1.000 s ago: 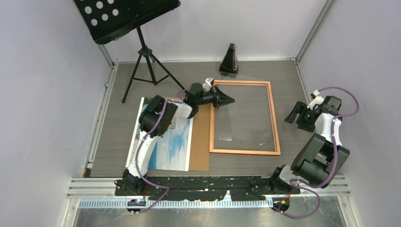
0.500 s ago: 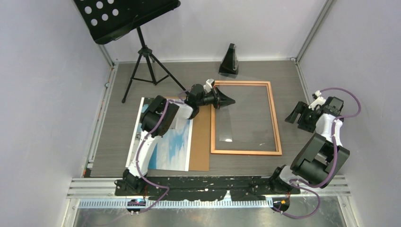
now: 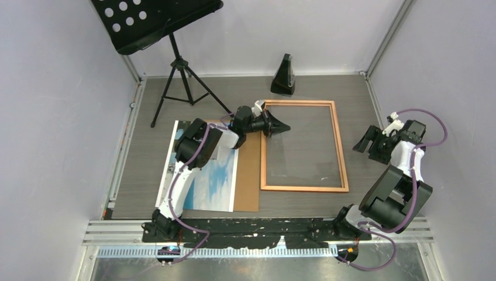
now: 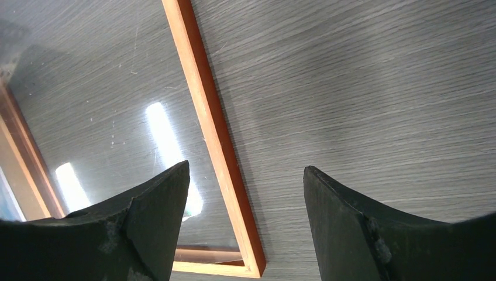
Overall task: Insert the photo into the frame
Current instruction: Place the photo frame item in the photo frame.
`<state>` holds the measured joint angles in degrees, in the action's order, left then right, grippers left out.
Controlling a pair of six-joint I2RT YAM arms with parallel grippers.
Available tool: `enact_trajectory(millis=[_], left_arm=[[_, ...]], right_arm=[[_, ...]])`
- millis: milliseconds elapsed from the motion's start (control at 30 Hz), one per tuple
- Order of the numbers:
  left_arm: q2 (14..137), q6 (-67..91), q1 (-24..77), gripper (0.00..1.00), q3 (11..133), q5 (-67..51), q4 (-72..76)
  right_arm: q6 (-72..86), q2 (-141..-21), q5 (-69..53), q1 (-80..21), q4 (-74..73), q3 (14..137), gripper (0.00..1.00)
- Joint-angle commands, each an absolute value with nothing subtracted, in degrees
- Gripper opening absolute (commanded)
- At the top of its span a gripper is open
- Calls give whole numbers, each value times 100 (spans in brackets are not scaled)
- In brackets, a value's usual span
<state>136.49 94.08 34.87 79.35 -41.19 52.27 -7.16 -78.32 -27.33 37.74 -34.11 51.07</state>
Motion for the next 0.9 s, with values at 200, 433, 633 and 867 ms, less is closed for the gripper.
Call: enact_trajectory(millis=[200,433,633,867], left_arm=[[13534,9214,3515,0,7963,-4166,5462],[13459,9146,3512,0,7825,-4105,5417],[13377,9062,3513,0,7715,-4075,5360],[13290,8943,3473,0,7632,-4056,5298]], right_arm=[[-707,-7650,-2852,3818,-3360,5115,77],[-716,-7651,-2895,3825,-3360,5115,77],[-721,-7640,-2915,3832,-3365,5118,77],[-727,-7628,-2957,3849,-3363,5111,77]])
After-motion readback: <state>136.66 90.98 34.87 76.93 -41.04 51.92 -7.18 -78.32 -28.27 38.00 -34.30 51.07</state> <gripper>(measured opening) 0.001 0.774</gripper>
